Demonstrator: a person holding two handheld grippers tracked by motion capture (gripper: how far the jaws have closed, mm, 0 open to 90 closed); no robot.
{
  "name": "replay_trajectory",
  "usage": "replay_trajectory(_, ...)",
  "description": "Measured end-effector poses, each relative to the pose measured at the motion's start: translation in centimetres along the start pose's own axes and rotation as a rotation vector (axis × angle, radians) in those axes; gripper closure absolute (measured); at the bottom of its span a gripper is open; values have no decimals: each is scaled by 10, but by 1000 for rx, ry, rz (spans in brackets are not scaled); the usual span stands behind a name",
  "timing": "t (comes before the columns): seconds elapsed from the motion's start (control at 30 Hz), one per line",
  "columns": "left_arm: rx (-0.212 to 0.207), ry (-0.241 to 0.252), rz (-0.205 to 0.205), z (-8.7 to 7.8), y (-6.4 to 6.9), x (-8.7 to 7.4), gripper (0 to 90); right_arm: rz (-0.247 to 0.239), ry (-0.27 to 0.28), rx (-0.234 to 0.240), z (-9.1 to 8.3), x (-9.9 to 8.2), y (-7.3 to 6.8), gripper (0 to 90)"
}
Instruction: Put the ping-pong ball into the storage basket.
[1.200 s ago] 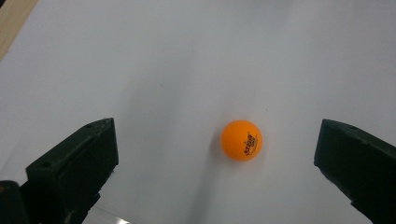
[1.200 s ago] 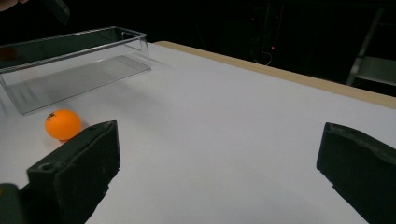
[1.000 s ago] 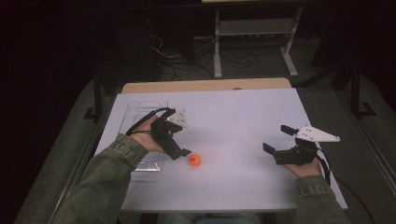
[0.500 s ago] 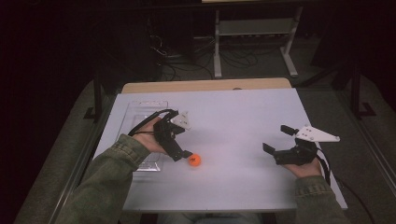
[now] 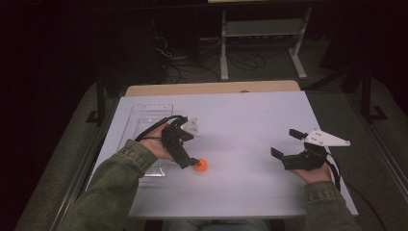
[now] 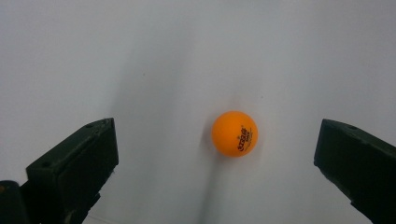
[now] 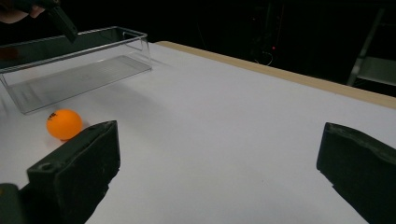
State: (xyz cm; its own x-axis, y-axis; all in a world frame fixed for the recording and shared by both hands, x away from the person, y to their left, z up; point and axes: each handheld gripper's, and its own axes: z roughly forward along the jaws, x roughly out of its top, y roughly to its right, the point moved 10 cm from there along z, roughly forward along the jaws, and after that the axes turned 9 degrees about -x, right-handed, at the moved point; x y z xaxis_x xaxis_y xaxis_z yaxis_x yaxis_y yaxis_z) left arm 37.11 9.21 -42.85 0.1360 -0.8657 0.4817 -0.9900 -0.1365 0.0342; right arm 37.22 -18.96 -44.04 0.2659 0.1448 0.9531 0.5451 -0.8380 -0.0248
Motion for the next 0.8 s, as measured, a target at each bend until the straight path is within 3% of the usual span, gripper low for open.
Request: replay_trajectory(0.8,-24,-53,22,16,5,-3,0,1,-1,2,0,0,0,0)
